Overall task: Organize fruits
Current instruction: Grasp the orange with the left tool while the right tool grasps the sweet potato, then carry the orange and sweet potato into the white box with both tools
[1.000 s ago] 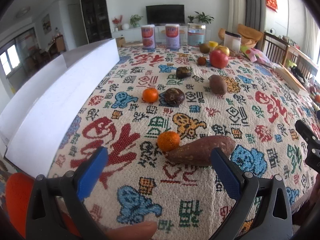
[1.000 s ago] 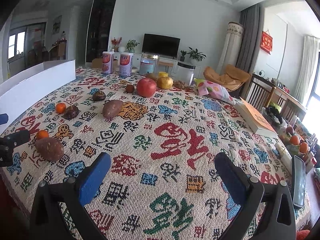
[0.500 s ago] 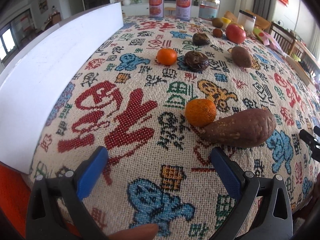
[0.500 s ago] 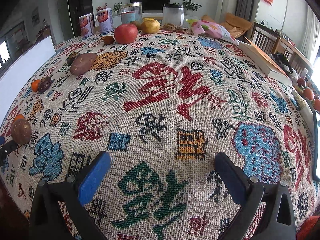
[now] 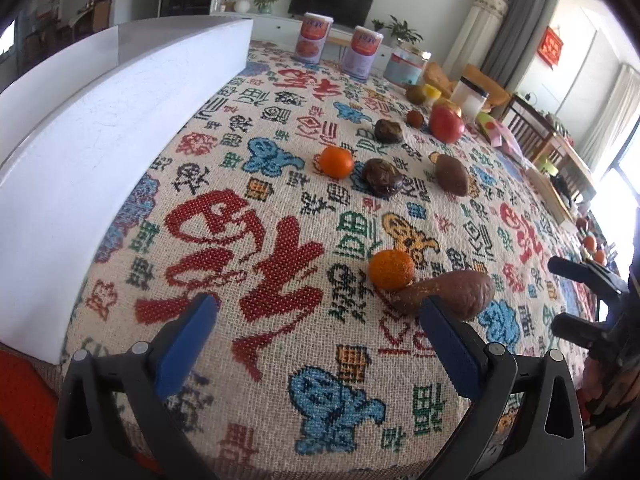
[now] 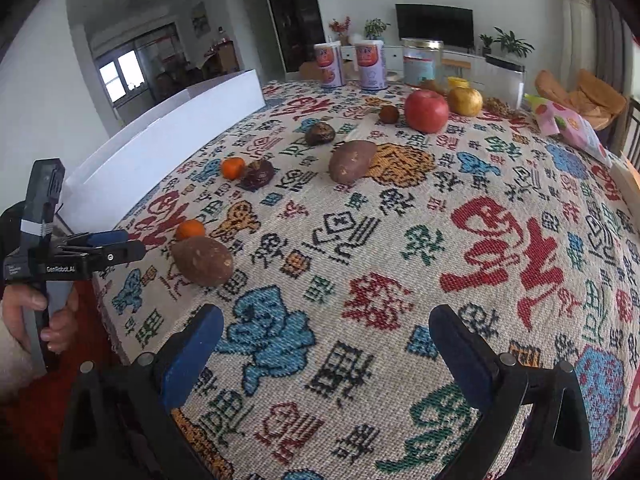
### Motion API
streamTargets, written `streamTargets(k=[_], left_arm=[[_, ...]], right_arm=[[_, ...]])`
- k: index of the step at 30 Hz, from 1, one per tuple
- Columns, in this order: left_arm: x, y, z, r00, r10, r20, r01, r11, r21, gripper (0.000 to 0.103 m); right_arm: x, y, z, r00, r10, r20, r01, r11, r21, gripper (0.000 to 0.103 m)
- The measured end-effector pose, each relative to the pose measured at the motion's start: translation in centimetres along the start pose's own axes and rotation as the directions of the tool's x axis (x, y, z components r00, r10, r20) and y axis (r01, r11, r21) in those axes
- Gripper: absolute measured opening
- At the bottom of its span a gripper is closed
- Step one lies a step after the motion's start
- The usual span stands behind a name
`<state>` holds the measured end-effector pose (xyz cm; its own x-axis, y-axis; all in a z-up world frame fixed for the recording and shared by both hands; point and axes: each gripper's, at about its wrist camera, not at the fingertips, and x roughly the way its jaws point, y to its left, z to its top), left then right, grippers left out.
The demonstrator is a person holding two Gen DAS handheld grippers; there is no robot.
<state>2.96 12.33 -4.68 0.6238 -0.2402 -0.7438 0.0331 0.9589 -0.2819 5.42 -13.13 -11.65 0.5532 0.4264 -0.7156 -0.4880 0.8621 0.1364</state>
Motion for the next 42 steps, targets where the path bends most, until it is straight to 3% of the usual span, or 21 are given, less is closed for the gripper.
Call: streamTargets(k=[2,4,8,9,10,12,16,19,21,24,26,27,29,30,31,34,36,38,40,42], left_arm=[[-0.5,0.5,0.1,1.000,-0.008,0.018,0.009,1.000,-0.019,0.102],[-0.7,0.8,-0.1,1.000,-0.004,0.026,0.005,1.000,-0.024,0.102],[-0.8,1.1,-0.5,1.000,0.005,0.026,-0.004,1.000,-0.019,0.102],[-0.7,1.1,-0.5,1.000,0.005,0.026,-0.004,1.000,-0.017,0.102],[-0.7,1.1,-0.5,1.000,0.004,0.027,-0.004,1.000,-0.015,0.102],[-0.6,1.0,-0.5,1.000,0.003,0.027,-0.003,1.000,-0.009,0.102],[0.0,0.3,-0.6,1.000,-0.023,0.001,0.023,1.000,0.020,0.102],[0.7,-1.6,-0.7,0.998,-0.060,-0.030,0.062,0.995,0.082,0.102],[1.7,-3.7,-0.5,0.996,-0.062,-0.065,0.072,0.985,0.159,0.101],[3.4,-7.0,0.1,0.997,0.005,-0.072,0.018,0.951,0.309,0.099],[4.8,-8.3,0.2,0.996,0.054,-0.078,-0.020,0.926,0.377,0.080],[5.5,-8.6,0.1,0.993,0.071,-0.095,-0.028,0.917,0.399,0.065],[6.3,-8.6,0.0,0.991,0.084,-0.102,-0.035,0.911,0.411,0.059],[6.3,-8.6,0.1,0.992,0.085,-0.095,-0.039,0.912,0.409,0.051],[6.2,-8.5,0.2,0.992,0.080,-0.096,-0.035,0.914,0.403,0.028],[5.3,-7.8,0.8,0.994,0.054,-0.093,-0.019,0.941,0.339,0.028],[4.2,-7.2,1.1,0.996,0.020,-0.088,0.006,0.956,0.293,0.028],[2.6,-6.5,1.8,0.997,-0.020,-0.073,0.038,0.968,0.246,0.028],[0.5,-5.7,2.8,0.996,-0.064,-0.058,0.074,0.977,0.201,0.028],[-2.1,-4.6,4.2,0.994,-0.100,-0.033,0.104,0.982,0.156,0.028]], right_arm=[[1.6,3.6,2.5,0.994,0.089,-0.063,-0.098,0.983,-0.152,0.101],[4.0,6.4,4.3,0.984,0.122,-0.133,-0.155,0.948,-0.278,0.090],[9.0,9.9,5.2,0.945,0.075,-0.318,-0.225,0.856,-0.466,0.067],[10.0,10.5,5.0,0.928,0.065,-0.366,-0.252,0.834,-0.492,0.053],[10.6,11.0,4.8,0.922,0.034,-0.385,-0.247,0.817,-0.520,0.047],[10.7,11.0,4.4,0.911,0.008,-0.413,-0.247,0.812,-0.529,0.045],[9.6,8.3,3.7,0.910,0.022,-0.414,-0.195,0.905,-0.379,0.044],[7.2,3.0,2.2,0.931,0.048,-0.362,-0.105,0.985,-0.140,0.044],[5.3,-0.6,0.7,0.953,0.037,-0.302,-0.031,0.999,0.022,0.044],[3.0,-3.9,-1.5,0.974,0.000,-0.229,0.044,0.982,0.186,0.044],[1.9,-4.6,-2.5,0.982,0.003,-0.189,0.045,0.969,0.244,0.044],[1.7,-4.8,-2.8,0.985,0.003,-0.172,0.043,0.965,0.260,0.044],[1.2,-4.8,-3.1,0.988,-0.009,-0.155,0.050,0.964,0.261,0.044],[1.3,-4.8,-2.9,0.988,-0.017,-0.153,0.056,0.965,0.256,0.044],[1.3,-4.7,-2.9,0.988,-0.022,-0.152,0.060,0.966,0.253,0.044],[1.3,-4.5,-3.0,0.988,-0.029,-0.151,0.068,0.965,0.255,0.044],[1.6,-4.9,-3.3,0.990,0.010,-0.138,0.034,0.949,0.314,0.044],[1.4,-6.2,-4.0,0.991,0.094,-0.098,-0.042,0.899,0.437,0.044],[1.4,-7.7,-4.7,0.980,0.194,-0.036,-0.140,0.813,0.565,0.043],[1.8,-8.7,-5.2,0.948,0.315,0.049,-0.265,0.692,0.672,0.043]])
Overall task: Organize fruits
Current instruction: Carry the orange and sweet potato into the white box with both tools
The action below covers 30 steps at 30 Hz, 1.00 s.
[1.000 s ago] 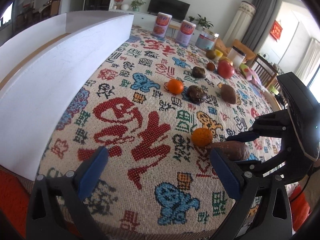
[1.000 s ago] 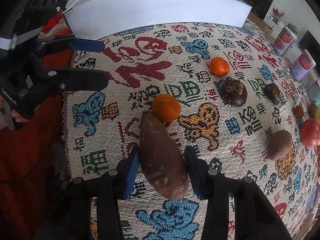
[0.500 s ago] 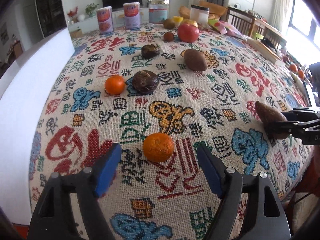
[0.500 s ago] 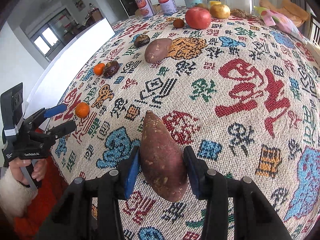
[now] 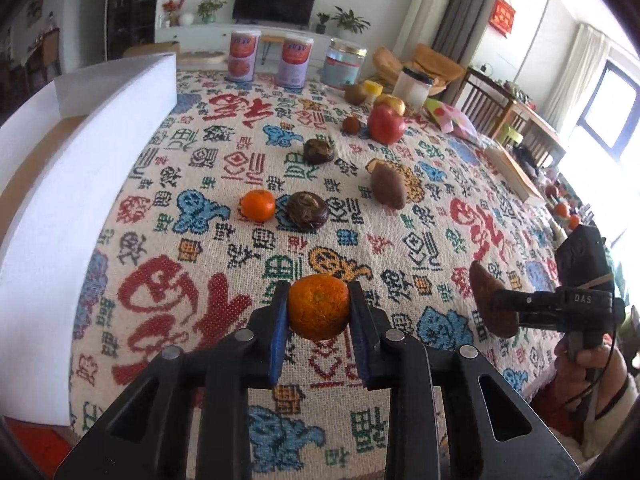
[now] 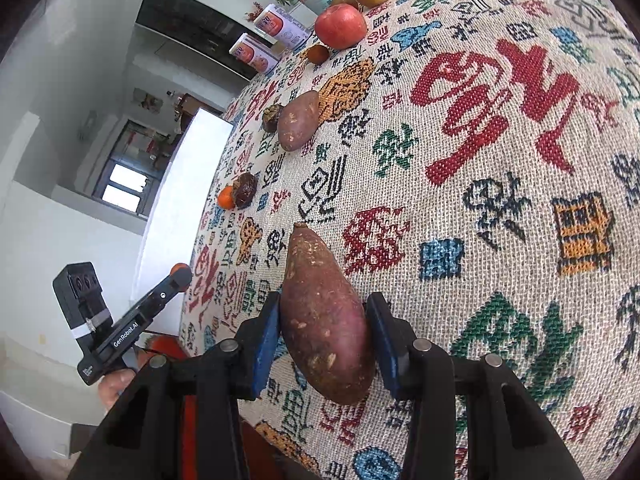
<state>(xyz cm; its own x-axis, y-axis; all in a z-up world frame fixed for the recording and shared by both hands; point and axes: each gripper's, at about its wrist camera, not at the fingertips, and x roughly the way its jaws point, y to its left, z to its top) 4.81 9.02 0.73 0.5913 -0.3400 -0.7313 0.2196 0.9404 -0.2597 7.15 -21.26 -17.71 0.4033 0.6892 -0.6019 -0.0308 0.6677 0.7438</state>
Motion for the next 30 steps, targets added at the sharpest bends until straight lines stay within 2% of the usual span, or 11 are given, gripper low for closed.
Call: streamTargets(k=[4,7,9,11,15,16,20,24,26,28,30], left_arm=[[-5.5,3.1,2.9,0.998,0.004,0.067,0.002,0.997,-0.075,0.028],[-8.5,6.9,4.8,0.991,0.089,0.101,-0.077,0.990,-0.120,0.028],[-9.7,10.0,5.5,0.975,0.196,0.107,-0.180,0.973,-0.146,0.028],[-10.3,13.8,5.9,0.958,0.271,0.089,-0.249,0.947,-0.206,0.028],[-9.8,20.3,5.3,0.914,0.405,0.027,-0.380,0.878,-0.292,0.028],[-9.6,21.6,4.9,0.906,0.423,0.007,-0.399,0.861,-0.316,0.028],[-8.9,25.1,2.7,0.903,0.427,-0.047,-0.408,0.820,-0.402,0.028],[-9.0,25.9,1.2,0.902,0.429,-0.050,-0.410,0.812,-0.417,0.030],[-9.2,25.8,0.8,0.892,0.450,-0.043,-0.426,0.806,-0.411,0.035],[-9.3,25.3,0.7,0.882,0.469,-0.030,-0.439,0.799,-0.411,0.067],[-9.6,24.8,0.6,0.871,0.492,-0.009,-0.452,0.792,-0.411,0.081]], right_arm=[[1.7,1.8,0.8,0.987,0.158,-0.024,-0.155,0.984,0.090,0.043],[4.0,6.7,2.0,0.967,0.245,-0.065,-0.241,0.968,0.066,0.043],[6.1,11.6,2.8,0.949,0.298,-0.100,-0.298,0.954,0.019,0.043],[8.5,17.0,3.3,0.930,0.341,-0.136,-0.349,0.937,-0.036,0.043],[14.4,27.7,4.0,0.904,0.378,-0.199,-0.409,0.900,-0.151,0.043],[16.1,29.9,3.8,0.903,0.373,-0.212,-0.411,0.894,-0.178,0.043],[24.3,36.3,2.8,0.920,0.288,-0.265,-0.357,0.895,-0.266,0.043],[30.9,38.5,0.7,0.940,0.152,-0.305,-0.256,0.906,-0.337,0.044],[33.1,38.9,-0.3,0.951,0.071,-0.300,-0.190,0.902,-0.388,0.044],[33.7,39.9,-1.2,0.968,0.002,-0.253,-0.126,0.871,-0.475,0.044],[34.2,40.2,-1.2,0.969,-0.006,-0.247,-0.122,0.859,-0.497,0.046]])
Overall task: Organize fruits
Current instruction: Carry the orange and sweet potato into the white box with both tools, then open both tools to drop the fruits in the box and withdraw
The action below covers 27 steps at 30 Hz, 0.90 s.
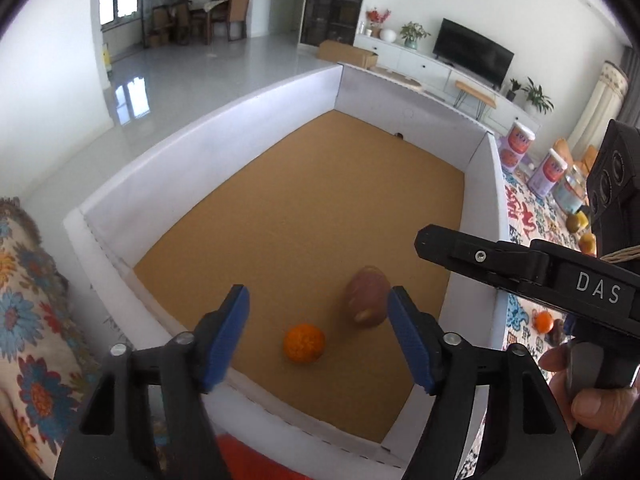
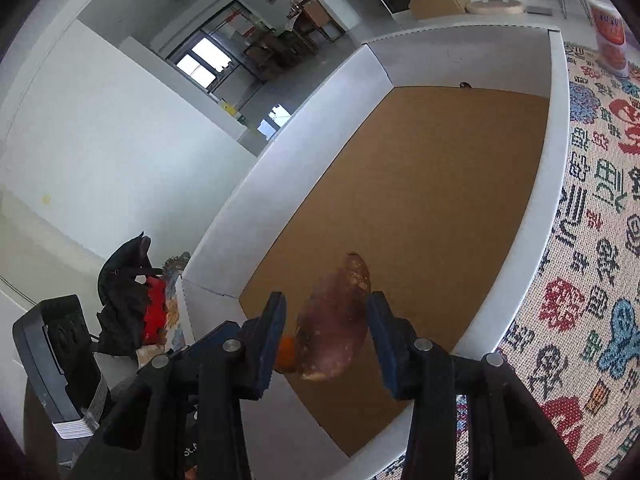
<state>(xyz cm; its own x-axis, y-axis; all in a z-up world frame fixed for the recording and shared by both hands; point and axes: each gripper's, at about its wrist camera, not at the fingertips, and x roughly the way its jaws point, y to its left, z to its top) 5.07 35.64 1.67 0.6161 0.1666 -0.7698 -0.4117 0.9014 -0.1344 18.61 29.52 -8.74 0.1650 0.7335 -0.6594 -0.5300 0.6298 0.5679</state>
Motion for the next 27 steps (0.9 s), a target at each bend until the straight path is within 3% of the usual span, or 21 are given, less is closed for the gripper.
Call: streamTargets(k=[3,8,11,13,17,20,24,27], left_arm=[[-0.7,-0.7,0.0,0.999,0.003,0.032,-0.003,1.000,0.013,0.082],[-2.7,-3.3,0.1,0.989,-0.011,0.144,0.003,0.999,0.053,0.090],[-3.3,-5.6,0.2,0.977,-0.043,0.208,0.022,0.995,0.102,0.092],[-3.3,-7.2,0.0,0.968,-0.056,0.246,0.022,0.990,0.139,0.093],[-1.2,-10.6,-0.2,0.971,-0.008,0.240,-0.047,0.974,0.221,0.093],[0.9,-12.1,-0.6,0.984,0.023,0.175,-0.068,0.965,0.253,0.093],[1.0,-14.1,-1.5,0.982,0.062,0.181,-0.118,0.940,0.319,0.093],[0.8,-14.7,-2.4,0.981,0.077,0.178,-0.136,0.928,0.347,0.093]], right_arm=[[-0.5,-0.4,0.0,1.000,-0.001,0.020,0.001,1.000,0.000,0.063],[-4.5,-1.4,-1.1,0.995,-0.018,0.096,0.022,0.999,-0.035,0.068],[-9.0,-2.6,-3.1,0.982,-0.105,0.160,0.118,0.990,-0.077,0.086],[-11.9,-4.3,-5.2,0.959,-0.206,0.195,0.231,0.966,-0.116,0.098],[-18.6,-10.8,-11.5,0.867,-0.446,0.223,0.482,0.863,-0.149,0.100],[-23.8,-17.6,-16.2,0.767,-0.613,0.190,0.634,0.770,-0.078,0.100],[-30.7,-25.6,-21.2,0.628,-0.766,0.134,0.759,0.642,0.108,0.100],[-34.4,-29.7,-23.3,0.547,-0.829,0.117,0.792,0.558,0.248,0.100]])
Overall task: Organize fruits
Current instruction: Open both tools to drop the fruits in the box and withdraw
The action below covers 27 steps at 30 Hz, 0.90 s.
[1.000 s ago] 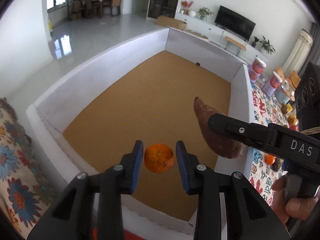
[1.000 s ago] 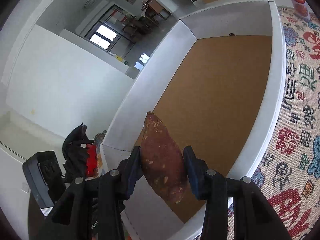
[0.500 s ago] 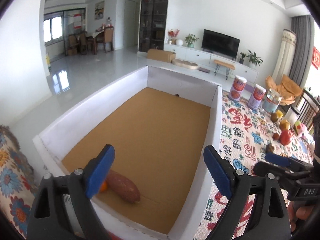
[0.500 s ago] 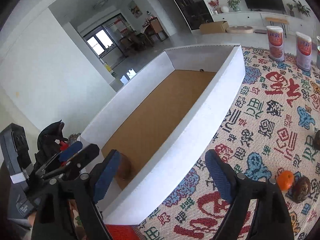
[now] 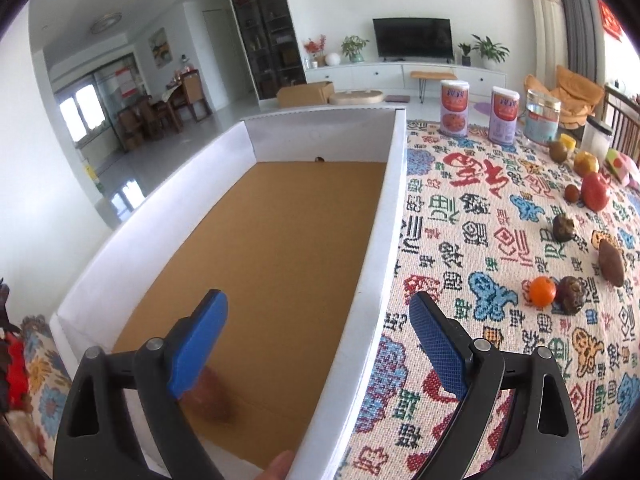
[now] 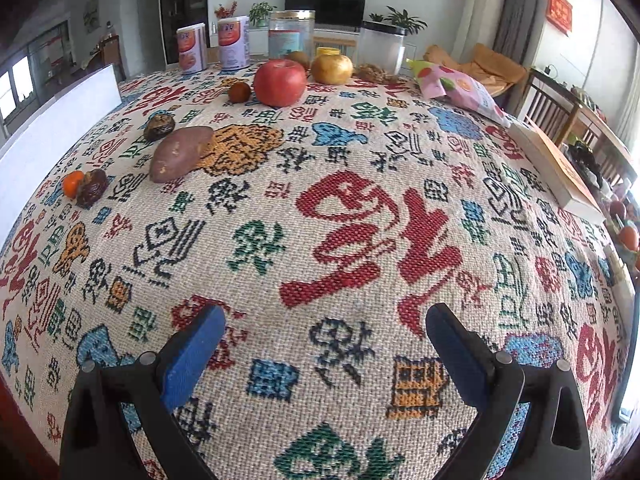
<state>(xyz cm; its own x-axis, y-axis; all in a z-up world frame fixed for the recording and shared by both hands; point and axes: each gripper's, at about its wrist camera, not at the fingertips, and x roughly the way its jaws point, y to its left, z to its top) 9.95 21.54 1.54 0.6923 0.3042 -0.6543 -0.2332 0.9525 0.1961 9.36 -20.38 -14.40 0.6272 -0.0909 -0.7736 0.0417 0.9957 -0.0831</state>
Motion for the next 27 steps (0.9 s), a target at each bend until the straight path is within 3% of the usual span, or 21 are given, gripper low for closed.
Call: streamTargets(k=[4,12,15,18,20,22,25,27], left_arm=[[-0.7,-0.8,-0.8,1.000,0.012,0.001,-0.012,1.000,0.027,0.093],[-1.7,-0.8,-1.1,1.000,0.008,0.007,-0.008,1.000,-0.005,0.095],[-4.2,-0.7,-0.8,0.990,0.076,0.120,-0.070,0.996,-0.051,0.095],[-8.7,-1.3,-0.7,0.944,0.108,0.312,-0.084,0.992,-0.090,0.098],[-10.8,-2.3,-0.5,0.928,0.038,0.370,-0.007,0.996,-0.087,0.102],[-11.5,-3.6,-0.6,0.932,-0.086,0.353,0.119,0.990,-0.075,0.102],[-9.8,-6.5,-1.6,0.924,-0.304,0.230,0.330,0.940,-0.082,0.102],[-7.4,-8.9,-2.9,0.911,-0.395,0.116,0.406,0.908,-0.099,0.102]], right_arm=[[0.7,-2.9,0.2,0.999,-0.030,-0.016,0.031,0.997,0.072,0.100],[1.5,-3.0,0.4,0.999,-0.033,-0.026,0.036,0.995,0.095,0.103],[1.8,-3.3,0.2,0.999,-0.015,-0.032,0.019,0.993,0.113,0.103],[1.8,-3.2,0.2,0.999,-0.015,-0.032,0.019,0.993,0.113,0.103],[1.8,-3.2,0.2,0.999,-0.014,-0.032,0.017,0.993,0.114,0.103],[1.8,-3.2,0.2,0.999,-0.014,-0.032,0.017,0.993,0.114,0.103],[1.8,-3.2,0.2,0.999,-0.013,-0.032,0.016,0.993,0.114,0.103],[1.8,-3.2,0.2,0.999,-0.013,-0.032,0.016,0.993,0.115,0.103]])
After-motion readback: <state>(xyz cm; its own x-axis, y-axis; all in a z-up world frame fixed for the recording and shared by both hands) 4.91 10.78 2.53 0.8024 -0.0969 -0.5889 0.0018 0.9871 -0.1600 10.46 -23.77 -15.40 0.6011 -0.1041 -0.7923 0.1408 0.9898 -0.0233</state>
